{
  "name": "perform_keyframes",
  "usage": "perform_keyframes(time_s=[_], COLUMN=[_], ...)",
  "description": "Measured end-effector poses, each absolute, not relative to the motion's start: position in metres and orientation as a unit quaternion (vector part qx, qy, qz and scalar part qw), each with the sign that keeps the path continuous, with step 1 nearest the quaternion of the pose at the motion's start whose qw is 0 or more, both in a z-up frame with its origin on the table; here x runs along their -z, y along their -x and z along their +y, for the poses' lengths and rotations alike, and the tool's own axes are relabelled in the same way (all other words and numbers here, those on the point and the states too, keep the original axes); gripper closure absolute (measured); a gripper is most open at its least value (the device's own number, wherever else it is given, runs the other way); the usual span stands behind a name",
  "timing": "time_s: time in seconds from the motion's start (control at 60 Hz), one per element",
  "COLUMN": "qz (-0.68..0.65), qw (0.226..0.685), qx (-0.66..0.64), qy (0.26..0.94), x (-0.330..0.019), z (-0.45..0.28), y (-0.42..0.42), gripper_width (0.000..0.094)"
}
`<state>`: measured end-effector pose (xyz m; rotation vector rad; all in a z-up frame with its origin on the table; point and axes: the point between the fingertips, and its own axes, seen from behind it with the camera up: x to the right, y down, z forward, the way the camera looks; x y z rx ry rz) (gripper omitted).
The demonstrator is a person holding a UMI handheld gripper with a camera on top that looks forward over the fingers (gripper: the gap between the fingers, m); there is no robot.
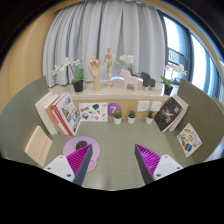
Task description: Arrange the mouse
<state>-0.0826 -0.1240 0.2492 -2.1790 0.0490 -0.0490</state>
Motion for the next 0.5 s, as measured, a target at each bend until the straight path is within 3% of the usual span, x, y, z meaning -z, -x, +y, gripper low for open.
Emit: perform_keyframes(time_s=[0.5], qz=[0.036], qw=[0.476], qx=[0.013], qy=[0.879], x=[-0.271], z=[-0.205], y=[0.0], gripper_width=[0.0083])
